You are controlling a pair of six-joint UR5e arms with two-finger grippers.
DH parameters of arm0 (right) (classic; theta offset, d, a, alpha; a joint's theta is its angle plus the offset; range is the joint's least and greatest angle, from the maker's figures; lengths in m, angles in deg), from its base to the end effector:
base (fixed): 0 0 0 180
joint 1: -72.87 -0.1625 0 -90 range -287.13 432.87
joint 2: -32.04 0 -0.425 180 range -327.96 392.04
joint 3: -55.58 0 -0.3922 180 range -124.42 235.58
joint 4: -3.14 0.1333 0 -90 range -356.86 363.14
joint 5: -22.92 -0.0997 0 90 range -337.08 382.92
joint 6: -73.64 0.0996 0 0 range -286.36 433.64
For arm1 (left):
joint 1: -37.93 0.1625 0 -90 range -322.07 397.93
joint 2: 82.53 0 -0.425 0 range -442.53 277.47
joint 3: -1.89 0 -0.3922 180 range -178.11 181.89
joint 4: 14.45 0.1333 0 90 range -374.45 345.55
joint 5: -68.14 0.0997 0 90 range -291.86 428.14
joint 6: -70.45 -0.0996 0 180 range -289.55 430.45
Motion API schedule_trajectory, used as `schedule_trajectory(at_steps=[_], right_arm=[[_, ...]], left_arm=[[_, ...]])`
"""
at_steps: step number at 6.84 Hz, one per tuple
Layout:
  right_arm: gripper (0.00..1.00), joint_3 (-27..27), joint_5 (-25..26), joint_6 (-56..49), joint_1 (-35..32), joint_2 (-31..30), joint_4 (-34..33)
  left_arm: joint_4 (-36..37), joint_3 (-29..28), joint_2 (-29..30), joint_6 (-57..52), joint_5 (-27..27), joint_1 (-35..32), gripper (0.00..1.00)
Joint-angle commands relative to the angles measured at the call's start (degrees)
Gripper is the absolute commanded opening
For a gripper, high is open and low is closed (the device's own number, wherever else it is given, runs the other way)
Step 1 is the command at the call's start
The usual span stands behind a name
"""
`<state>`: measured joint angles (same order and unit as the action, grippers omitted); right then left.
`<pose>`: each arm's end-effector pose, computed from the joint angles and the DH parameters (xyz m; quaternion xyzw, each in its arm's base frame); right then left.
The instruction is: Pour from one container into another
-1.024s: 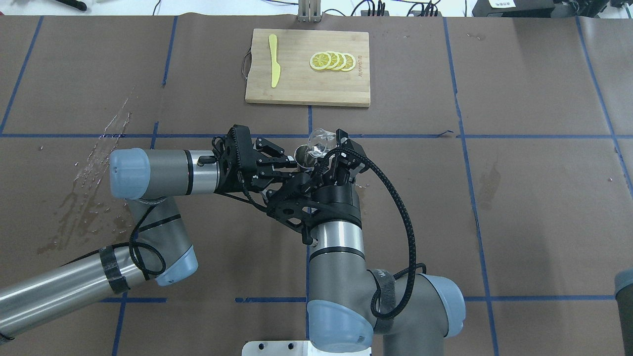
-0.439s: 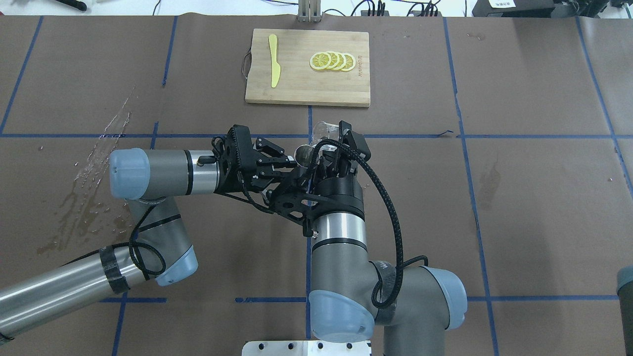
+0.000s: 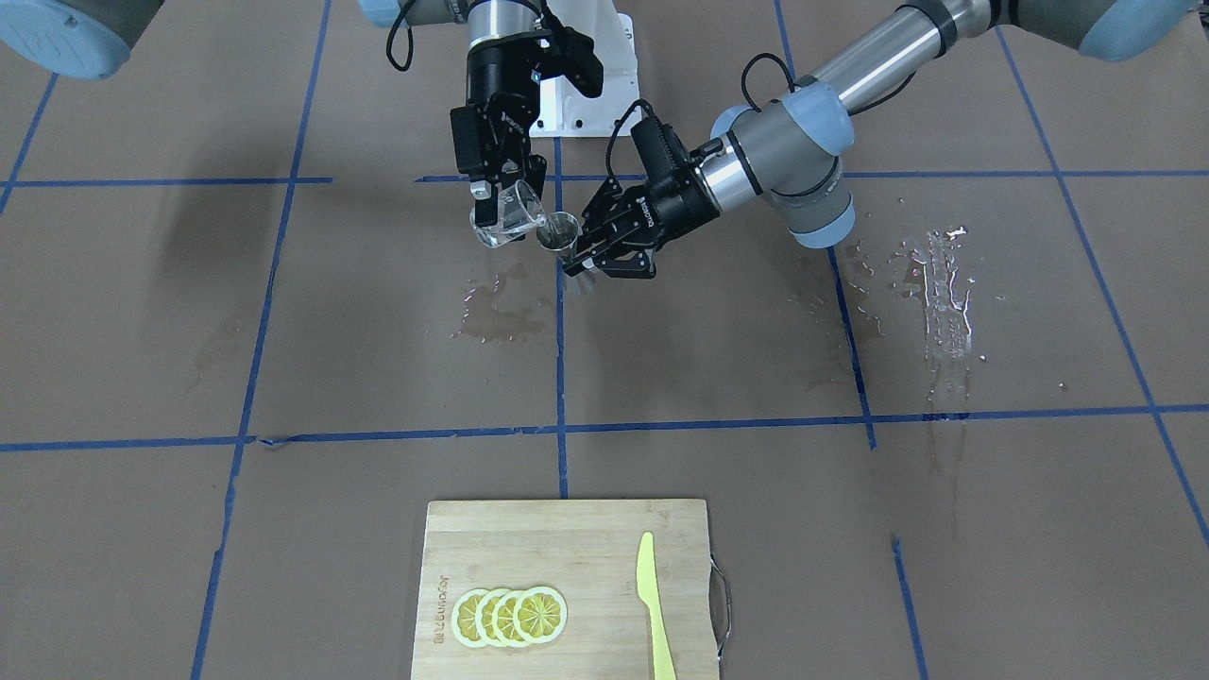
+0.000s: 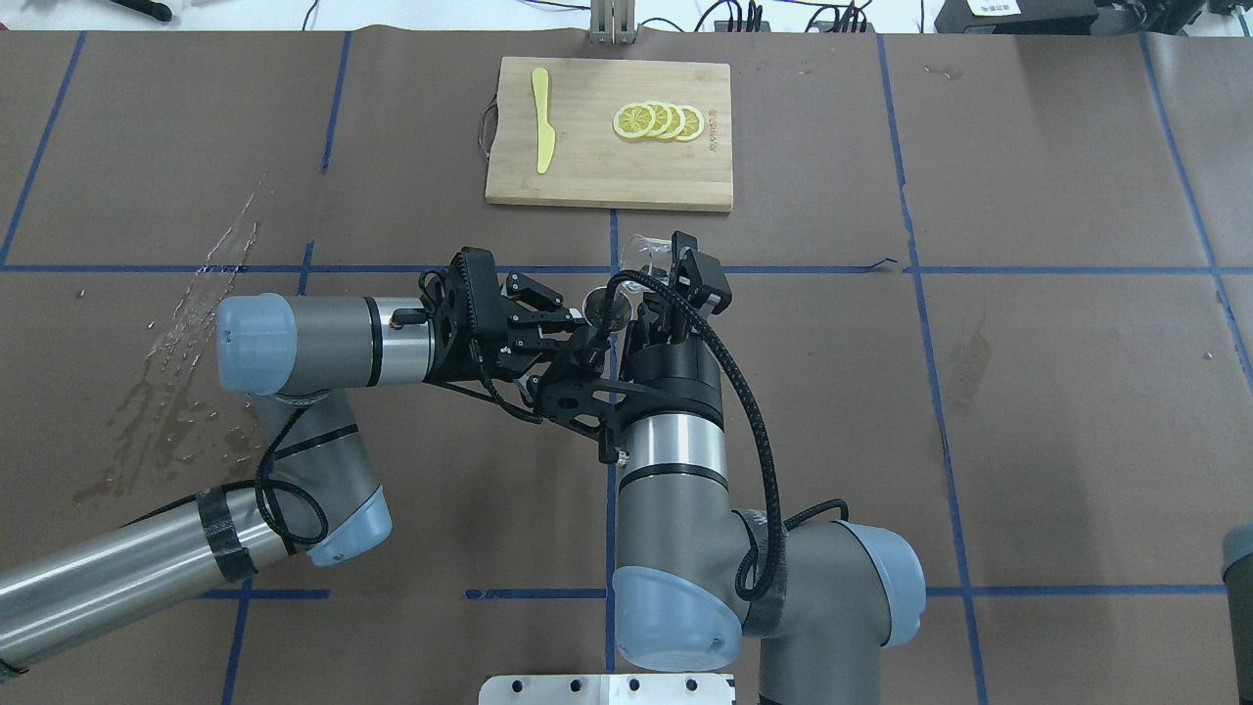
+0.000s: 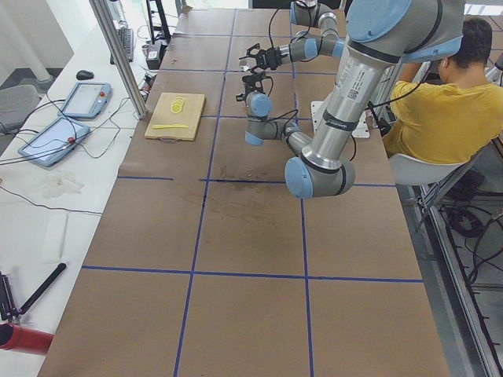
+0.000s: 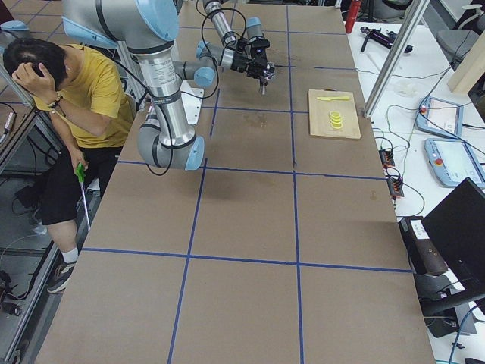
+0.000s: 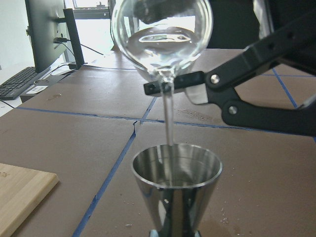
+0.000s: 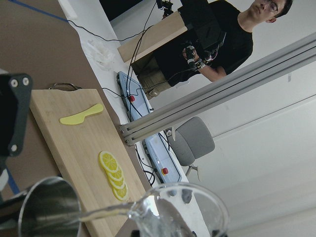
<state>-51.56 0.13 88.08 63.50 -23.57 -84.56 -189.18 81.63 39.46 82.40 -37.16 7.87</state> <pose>-0.5297 -0.3156 0.1484 0.6186 0.0551 -0.1956 0.7590 0.5119 -0.4199 0.2549 0.5960 0.5305 0.3387 0.4986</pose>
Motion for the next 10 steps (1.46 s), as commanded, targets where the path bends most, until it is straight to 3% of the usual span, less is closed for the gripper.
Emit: schedule_trajectory(at_steps=[1, 10], right_arm=[[0.00, 0.1, 0.1, -0.7, 0.0, 2.2, -4.0], [0.00, -0.1, 1.3, -7.6, -0.3, 2.4, -5.5]], left_arm=[[0.0, 0.1, 0.0, 0.0, 0.0, 0.0, 0.00], [-0.1, 0.1, 0.0, 0.2, 0.0, 0.0, 0.00]])
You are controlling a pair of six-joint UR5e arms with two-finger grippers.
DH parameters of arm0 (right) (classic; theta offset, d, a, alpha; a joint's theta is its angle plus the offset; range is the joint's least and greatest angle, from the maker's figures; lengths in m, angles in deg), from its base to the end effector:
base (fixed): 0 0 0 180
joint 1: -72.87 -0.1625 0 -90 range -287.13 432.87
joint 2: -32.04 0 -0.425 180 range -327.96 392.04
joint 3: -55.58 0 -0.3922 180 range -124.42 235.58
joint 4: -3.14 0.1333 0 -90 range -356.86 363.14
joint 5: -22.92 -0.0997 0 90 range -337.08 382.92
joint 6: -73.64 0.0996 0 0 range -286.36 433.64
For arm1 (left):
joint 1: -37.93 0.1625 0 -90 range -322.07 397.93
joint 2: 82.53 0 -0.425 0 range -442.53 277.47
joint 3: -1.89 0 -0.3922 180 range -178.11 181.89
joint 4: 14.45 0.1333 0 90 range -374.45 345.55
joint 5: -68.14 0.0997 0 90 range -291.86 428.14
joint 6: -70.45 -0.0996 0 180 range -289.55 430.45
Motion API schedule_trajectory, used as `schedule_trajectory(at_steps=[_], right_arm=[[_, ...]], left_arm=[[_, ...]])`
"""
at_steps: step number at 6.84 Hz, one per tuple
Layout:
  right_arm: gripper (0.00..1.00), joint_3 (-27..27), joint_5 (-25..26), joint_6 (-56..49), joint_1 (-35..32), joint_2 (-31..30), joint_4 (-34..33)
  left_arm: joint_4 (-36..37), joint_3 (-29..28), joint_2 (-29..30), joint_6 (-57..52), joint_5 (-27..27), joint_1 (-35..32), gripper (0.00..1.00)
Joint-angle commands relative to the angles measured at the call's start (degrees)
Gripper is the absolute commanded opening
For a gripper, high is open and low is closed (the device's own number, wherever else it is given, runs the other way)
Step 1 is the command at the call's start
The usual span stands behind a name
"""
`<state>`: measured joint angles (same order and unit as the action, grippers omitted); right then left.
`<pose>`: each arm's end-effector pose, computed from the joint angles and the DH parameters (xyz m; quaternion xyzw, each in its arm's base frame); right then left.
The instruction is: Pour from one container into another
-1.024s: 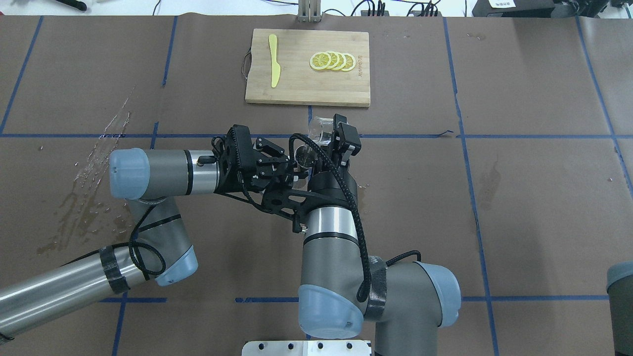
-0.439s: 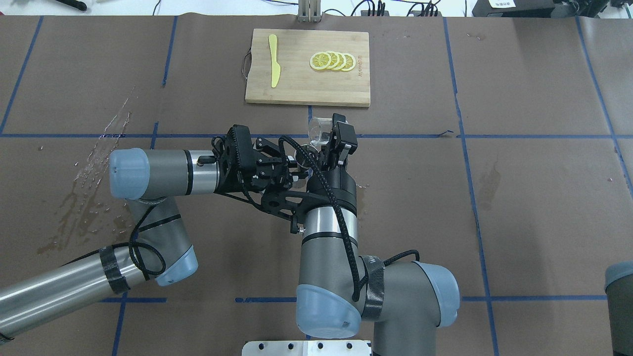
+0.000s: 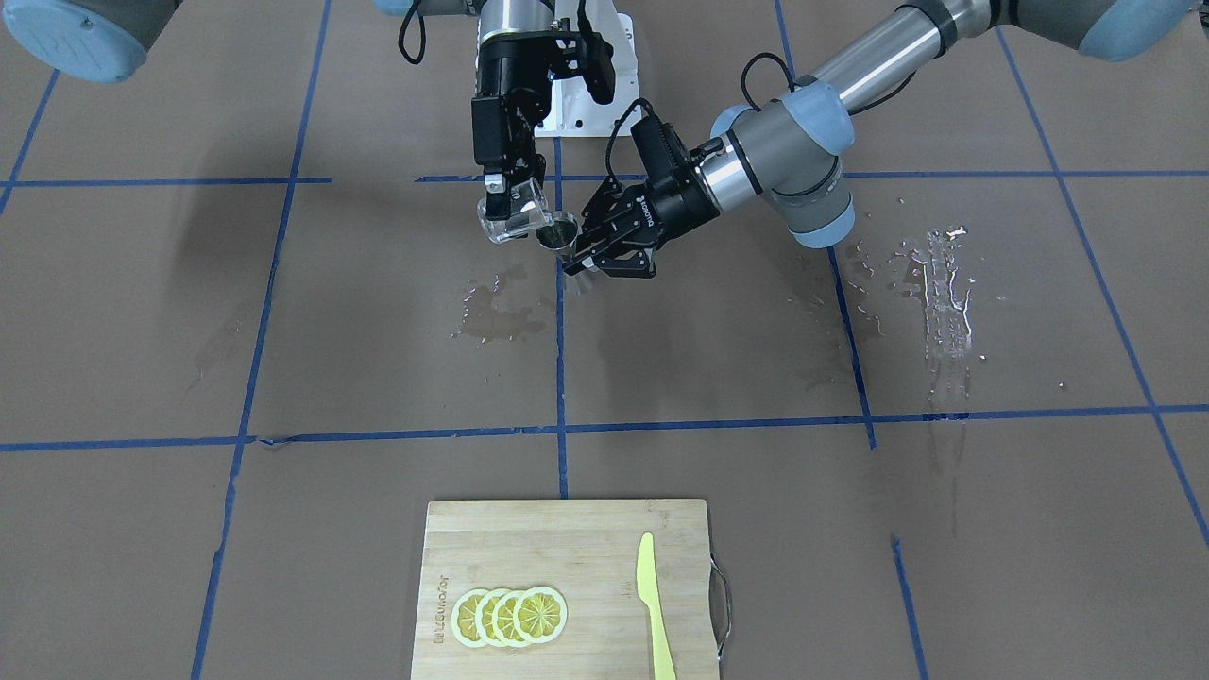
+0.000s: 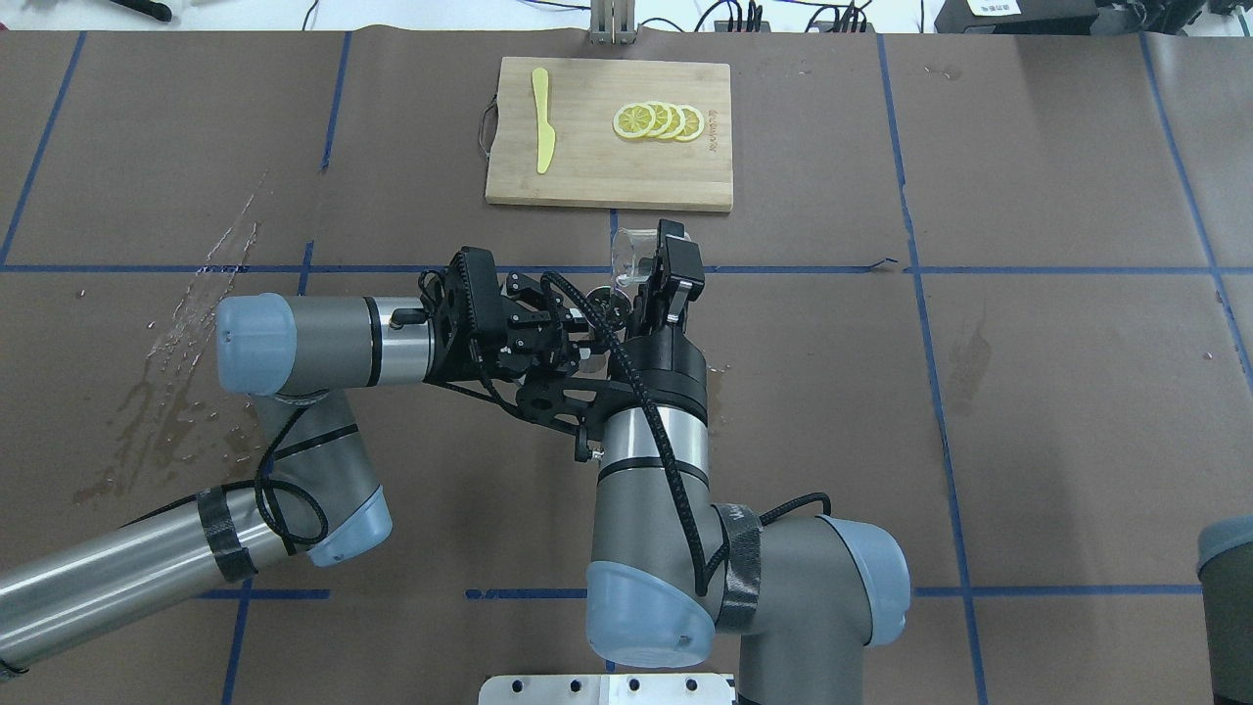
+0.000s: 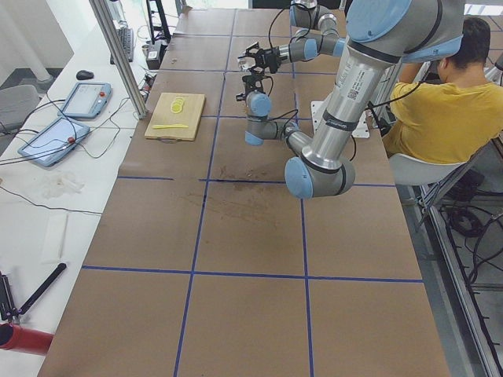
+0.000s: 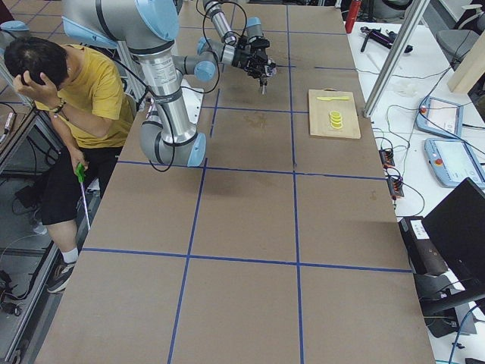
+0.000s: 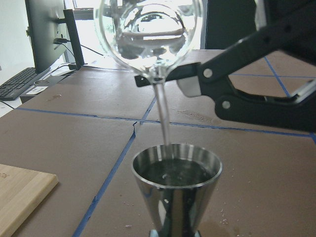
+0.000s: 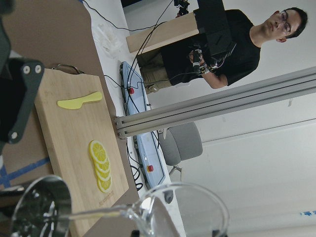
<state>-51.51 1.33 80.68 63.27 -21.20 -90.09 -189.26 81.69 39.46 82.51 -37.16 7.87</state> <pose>-0.5315 -0.3190 0.1325 0.6068 0.1229 -0.2539 0.7432 0.5115 -0.4197 0.2544 0.5961 0.5314 0.3379 0.4980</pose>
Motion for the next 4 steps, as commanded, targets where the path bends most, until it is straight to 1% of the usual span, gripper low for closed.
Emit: schedule_trajectory(at_steps=[1, 3, 4], right_arm=[[0.00, -0.2, 0.1, -0.2, -0.2, 0.1, 0.2], [0.00, -0.1, -0.1, 0.6, -0.2, 0.0, 0.4], [0.00, -0.2, -0.4, 3.5, -0.2, 0.1, 1.3]], left_arm=[[0.0, 0.1, 0.0, 0.1, 0.0, 0.0, 0.00], [0.0, 0.1, 0.0, 0.2, 0.0, 0.0, 0.00], [0.0, 0.1, 0.0, 0.4, 0.0, 0.0, 0.00]])
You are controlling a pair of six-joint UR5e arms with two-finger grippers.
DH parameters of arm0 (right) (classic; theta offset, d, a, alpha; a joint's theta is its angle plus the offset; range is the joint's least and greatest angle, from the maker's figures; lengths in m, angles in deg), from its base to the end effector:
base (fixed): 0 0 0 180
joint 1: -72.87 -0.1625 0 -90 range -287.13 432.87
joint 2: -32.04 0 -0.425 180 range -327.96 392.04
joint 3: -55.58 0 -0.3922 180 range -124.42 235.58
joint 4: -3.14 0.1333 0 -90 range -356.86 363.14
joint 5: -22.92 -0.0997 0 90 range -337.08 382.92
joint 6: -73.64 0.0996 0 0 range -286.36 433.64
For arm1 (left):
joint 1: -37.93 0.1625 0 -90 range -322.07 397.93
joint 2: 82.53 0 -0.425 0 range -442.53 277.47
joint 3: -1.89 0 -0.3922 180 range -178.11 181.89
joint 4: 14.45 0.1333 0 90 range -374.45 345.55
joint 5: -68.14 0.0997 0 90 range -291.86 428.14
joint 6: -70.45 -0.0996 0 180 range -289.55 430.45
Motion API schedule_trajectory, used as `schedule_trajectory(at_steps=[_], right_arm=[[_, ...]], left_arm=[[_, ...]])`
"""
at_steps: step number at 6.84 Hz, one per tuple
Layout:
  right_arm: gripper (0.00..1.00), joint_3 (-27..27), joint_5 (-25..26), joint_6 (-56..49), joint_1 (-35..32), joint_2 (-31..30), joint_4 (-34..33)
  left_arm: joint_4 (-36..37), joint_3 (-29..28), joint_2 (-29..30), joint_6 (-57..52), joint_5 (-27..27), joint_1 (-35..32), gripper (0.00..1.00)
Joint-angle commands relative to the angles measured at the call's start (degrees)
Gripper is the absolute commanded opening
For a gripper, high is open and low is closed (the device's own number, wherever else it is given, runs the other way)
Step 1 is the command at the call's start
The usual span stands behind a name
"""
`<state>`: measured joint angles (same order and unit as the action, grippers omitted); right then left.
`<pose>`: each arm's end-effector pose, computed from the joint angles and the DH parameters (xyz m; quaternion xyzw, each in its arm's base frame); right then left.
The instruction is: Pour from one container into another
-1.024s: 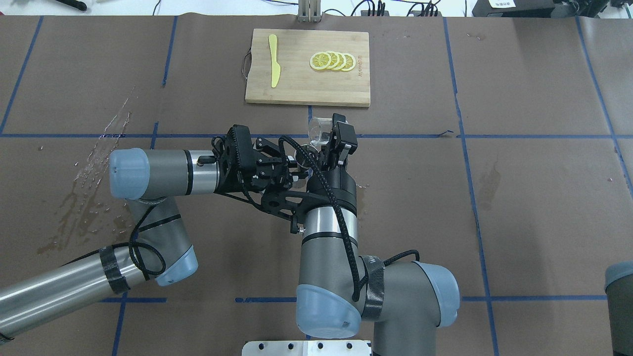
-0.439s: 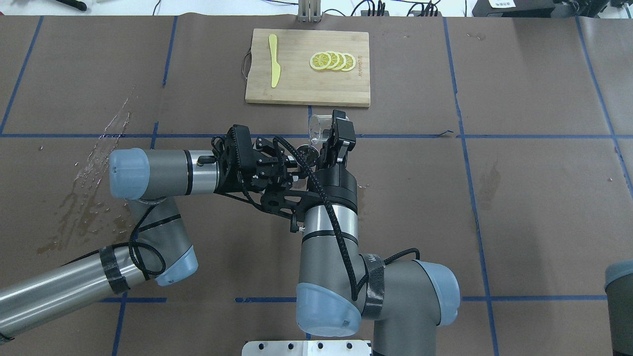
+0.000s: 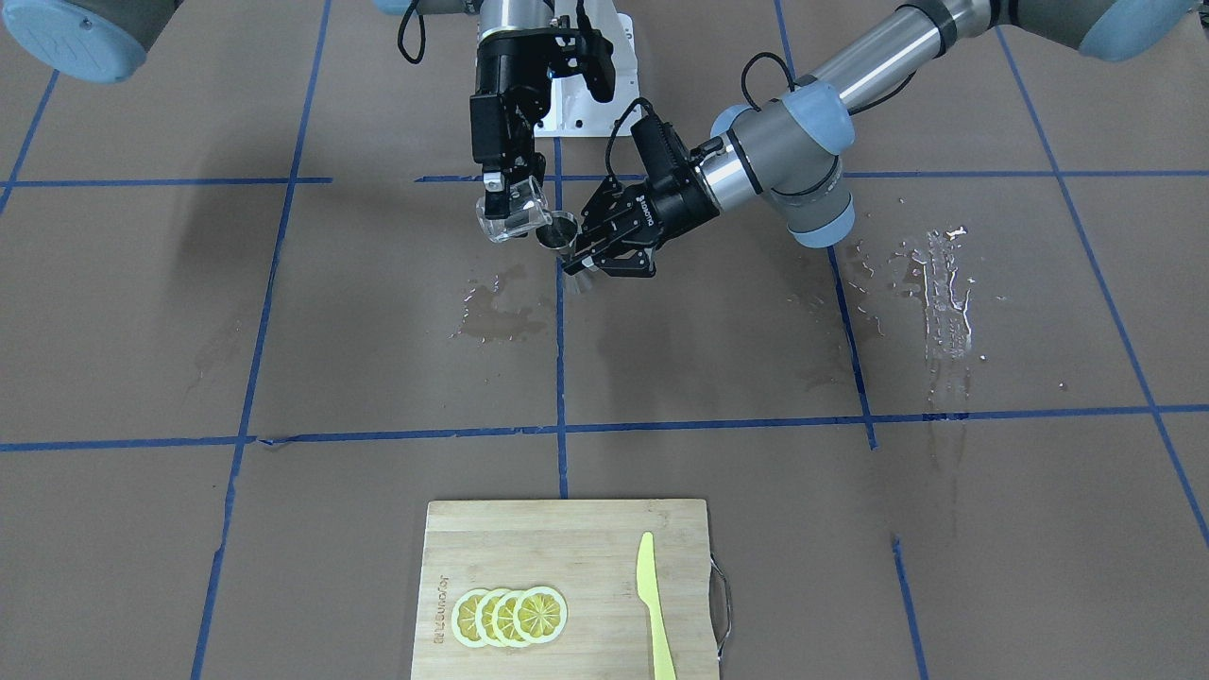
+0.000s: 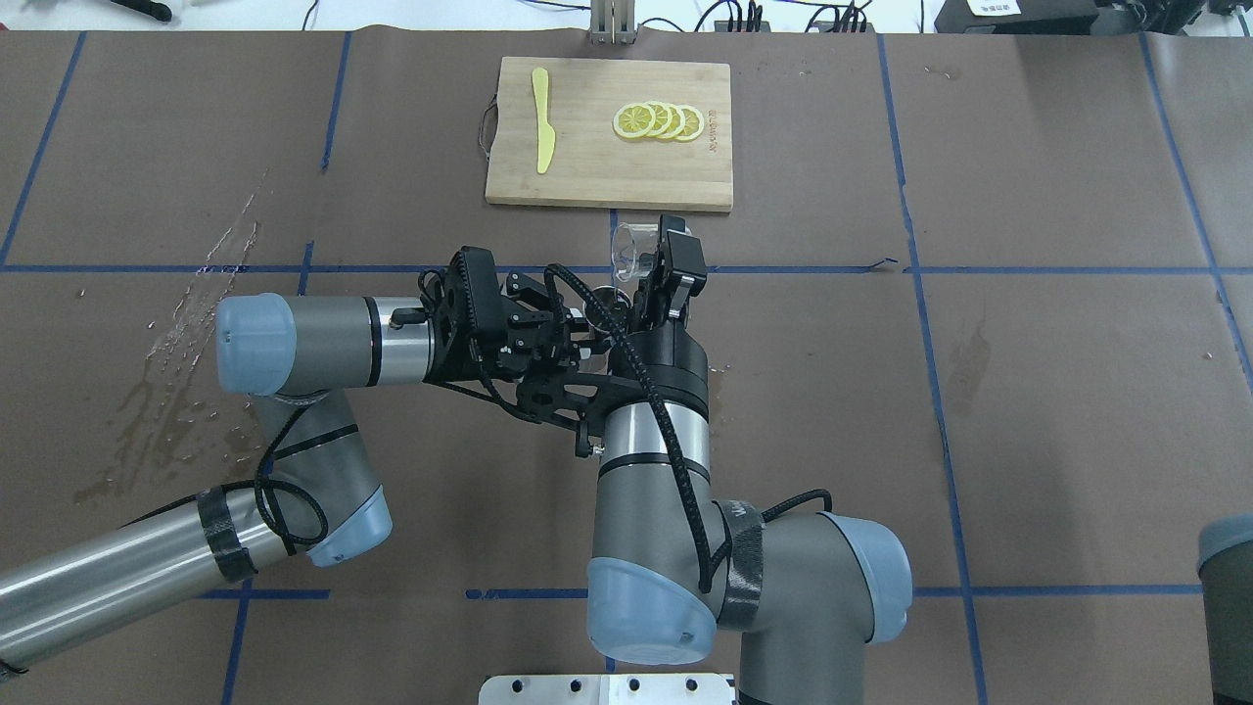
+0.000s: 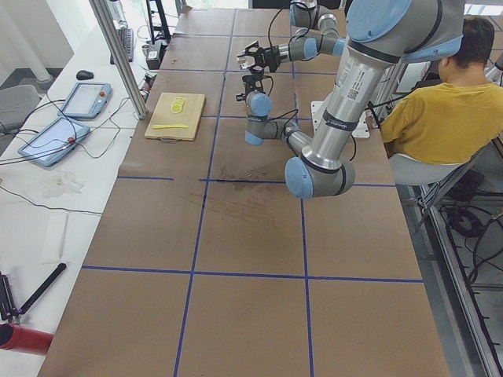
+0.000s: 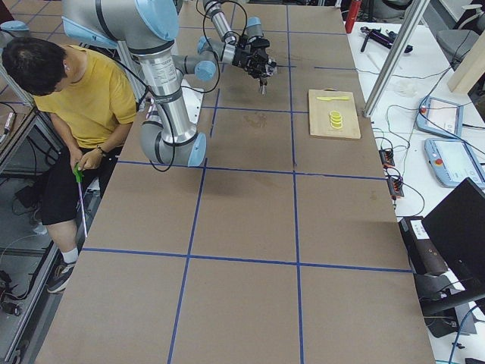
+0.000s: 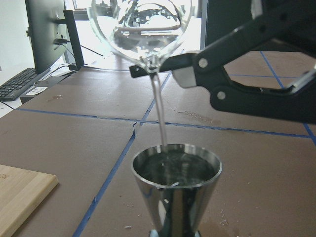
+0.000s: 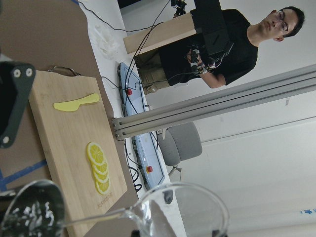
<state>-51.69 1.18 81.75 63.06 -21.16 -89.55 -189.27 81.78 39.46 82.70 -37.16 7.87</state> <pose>-0.5289 -0.3206 0.1304 0.6097 0.1128 -0.2422 0.7463 0.5111 -0.4195 0.2537 0.5957 0.5327 0.3369 0.4979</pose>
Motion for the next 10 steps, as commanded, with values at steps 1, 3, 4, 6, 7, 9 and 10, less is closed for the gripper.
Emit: schedule_trajectory(at_steps=[1, 3, 4, 6, 7, 9, 10], right_arm=[[0.00, 0.0, -2.1, 6.6, -0.1, -0.5, 4.0], [0.00, 0.0, -4.0, 10.8, -0.4, -0.6, 8.0], [0.00, 0.0, -4.3, 14.7, -0.6, -0.7, 8.0], [0.00, -0.2, -6.5, 23.0, -1.5, -3.0, 8.0], [0.00, -2.6, -8.5, 23.4, -2.2, -4.1, 8.0], [0.00, -5.4, -9.2, 25.2, -3.6, -8.6, 8.0], [0.00, -5.6, -9.2, 26.3, -4.1, -10.1, 8.0]], left_arm=[[0.0, 0.0, 0.0, 0.2, 0.0, 0.0, 0.00], [0.0, 0.0, 0.0, 0.2, 0.0, 0.0, 0.00], [0.0, 0.0, -0.1, 0.2, 0.0, 0.0, 0.00], [-0.1, 0.0, -0.1, 0.2, 0.0, 0.0, 0.00], [-0.1, 0.0, -0.1, 0.2, 0.0, 0.0, 0.00], [-0.1, 0.1, -0.1, 0.2, -0.1, -0.1, 0.00], [-0.1, 0.1, -0.1, 0.2, 0.0, -0.1, 0.00]])
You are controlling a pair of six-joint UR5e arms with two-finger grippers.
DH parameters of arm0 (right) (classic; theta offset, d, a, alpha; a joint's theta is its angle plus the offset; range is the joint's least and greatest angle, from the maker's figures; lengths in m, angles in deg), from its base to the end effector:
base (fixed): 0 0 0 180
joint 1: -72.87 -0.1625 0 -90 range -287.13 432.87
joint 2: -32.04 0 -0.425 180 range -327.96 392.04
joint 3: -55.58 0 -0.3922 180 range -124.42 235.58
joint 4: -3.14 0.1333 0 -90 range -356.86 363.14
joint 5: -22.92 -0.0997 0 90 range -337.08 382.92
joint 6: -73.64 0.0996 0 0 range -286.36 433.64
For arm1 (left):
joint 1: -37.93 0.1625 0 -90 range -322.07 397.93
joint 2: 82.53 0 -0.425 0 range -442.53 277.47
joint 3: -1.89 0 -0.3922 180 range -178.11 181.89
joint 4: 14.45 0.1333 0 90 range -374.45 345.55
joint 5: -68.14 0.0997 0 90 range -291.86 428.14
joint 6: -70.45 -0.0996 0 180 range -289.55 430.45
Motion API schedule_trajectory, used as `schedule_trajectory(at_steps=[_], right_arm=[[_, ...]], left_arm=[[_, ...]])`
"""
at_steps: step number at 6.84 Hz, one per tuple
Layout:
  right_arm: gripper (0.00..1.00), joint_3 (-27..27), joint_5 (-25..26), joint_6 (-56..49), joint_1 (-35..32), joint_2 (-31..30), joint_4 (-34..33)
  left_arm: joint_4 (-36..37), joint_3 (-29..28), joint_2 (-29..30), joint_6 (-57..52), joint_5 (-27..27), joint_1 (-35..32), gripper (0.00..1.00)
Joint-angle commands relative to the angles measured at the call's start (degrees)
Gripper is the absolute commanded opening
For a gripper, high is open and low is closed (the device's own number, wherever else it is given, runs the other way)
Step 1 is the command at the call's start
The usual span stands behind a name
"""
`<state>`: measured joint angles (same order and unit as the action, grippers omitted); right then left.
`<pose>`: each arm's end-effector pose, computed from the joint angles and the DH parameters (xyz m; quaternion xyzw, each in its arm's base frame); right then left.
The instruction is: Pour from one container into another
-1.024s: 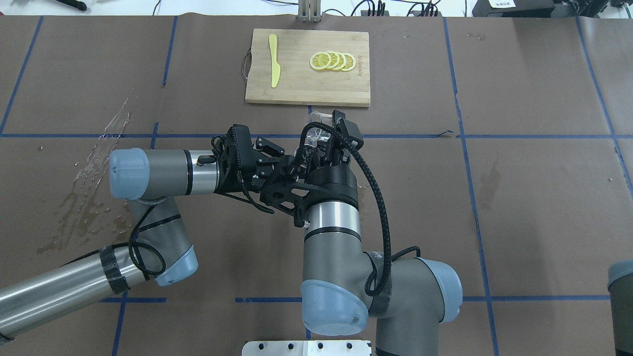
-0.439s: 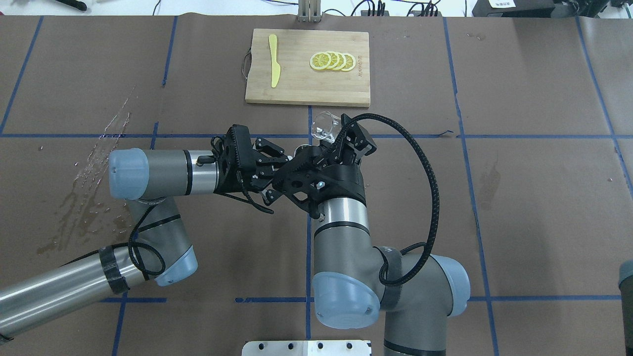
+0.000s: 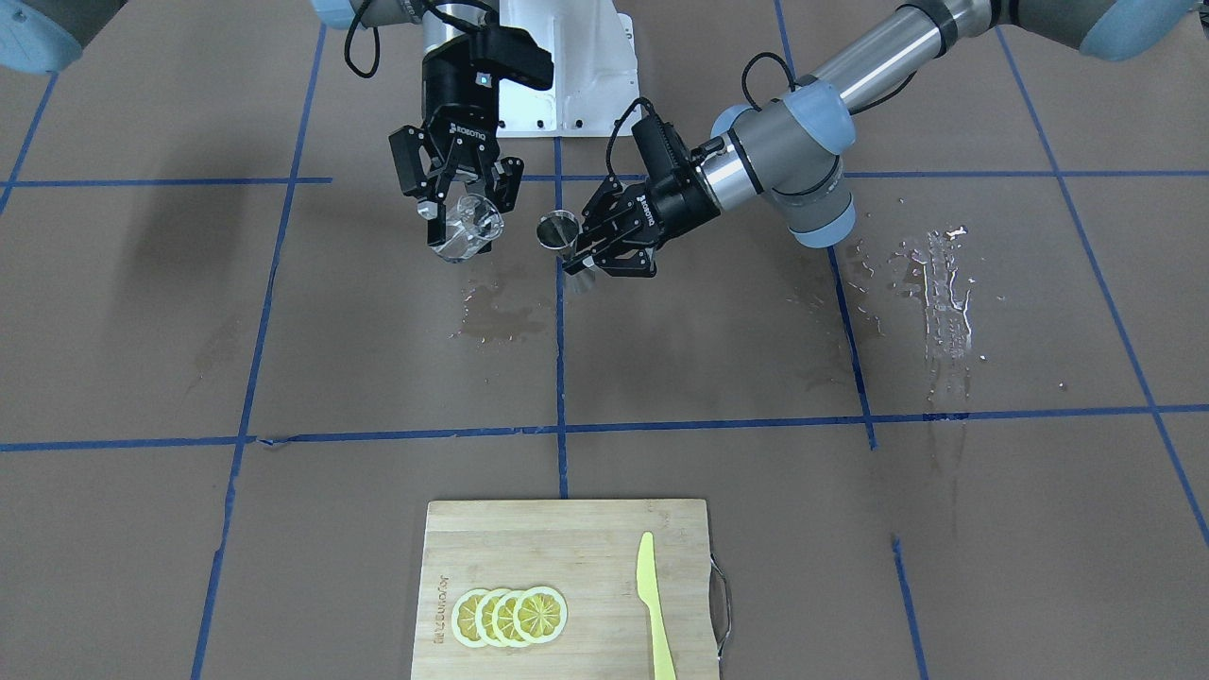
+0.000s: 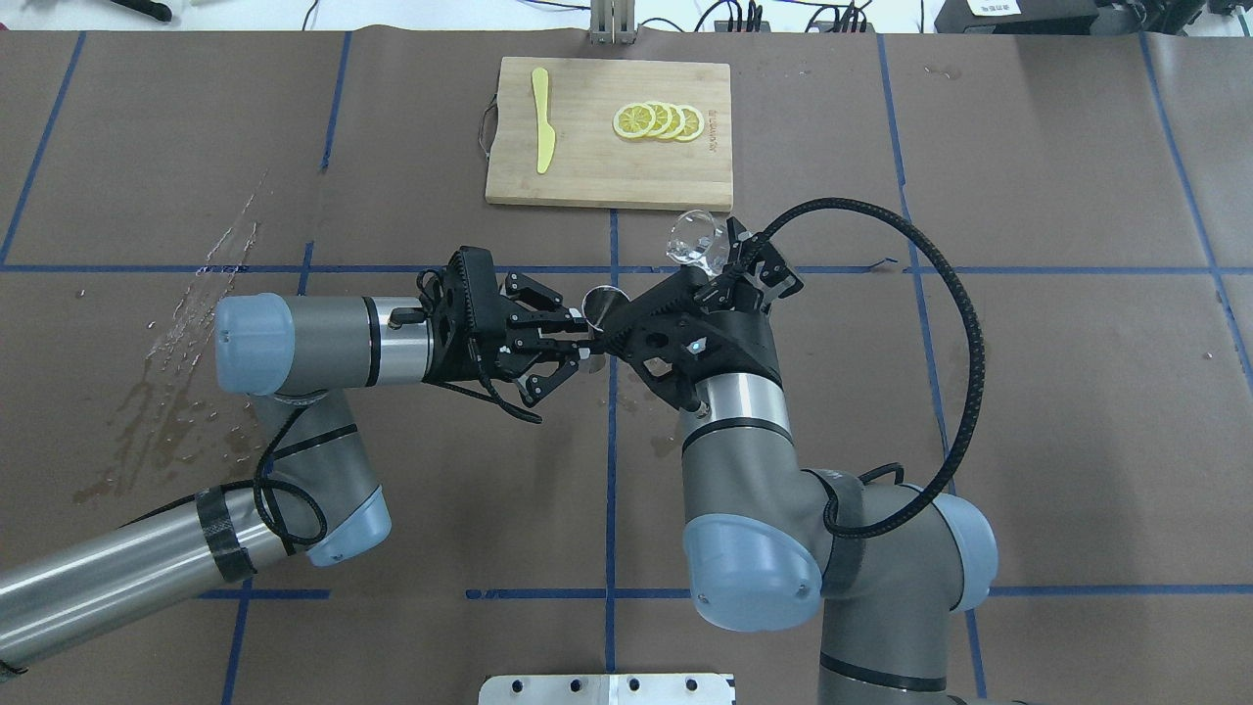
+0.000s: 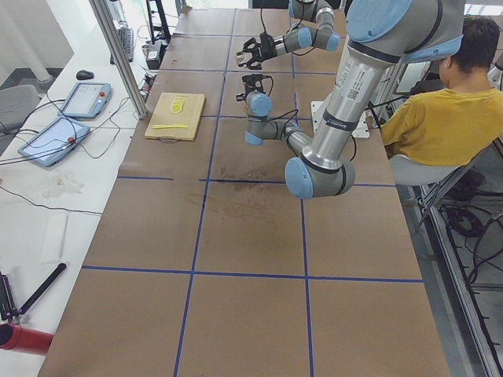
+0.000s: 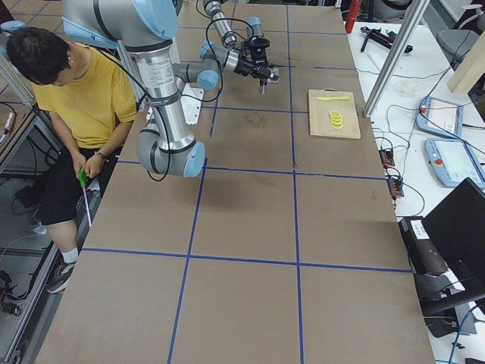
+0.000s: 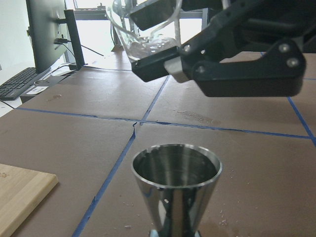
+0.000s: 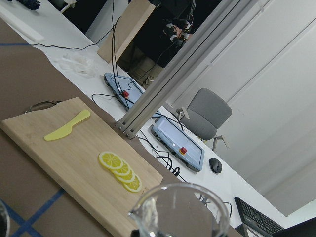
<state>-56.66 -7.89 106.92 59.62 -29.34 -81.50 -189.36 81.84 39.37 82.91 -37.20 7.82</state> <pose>-0.4842 -0.3388 0.1769 0.5918 -0.0859 -0.0679 0.7986 0.5102 -0.4195 0.2542 0.5951 0.5338 0.3358 0.4982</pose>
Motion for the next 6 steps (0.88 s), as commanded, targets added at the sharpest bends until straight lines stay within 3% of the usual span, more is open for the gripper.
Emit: schedule_trajectory(at_steps=[1, 4, 6], right_arm=[[0.00, -0.9, -0.2, 2.0, -1.2, -2.9, 0.5], [0.00, -0.9, -0.2, 3.6, -2.2, -7.5, 7.6], [0.00, -0.9, -0.3, 12.0, -2.2, -8.8, 9.1]], left_arm=[[0.0, 0.2, 0.0, 0.0, 0.0, 0.0, 0.00], [-0.1, 0.3, 0.0, 0.1, 0.0, -0.1, 0.00], [-0.2, 0.6, -0.2, 0.3, 0.0, -0.5, 0.00]])
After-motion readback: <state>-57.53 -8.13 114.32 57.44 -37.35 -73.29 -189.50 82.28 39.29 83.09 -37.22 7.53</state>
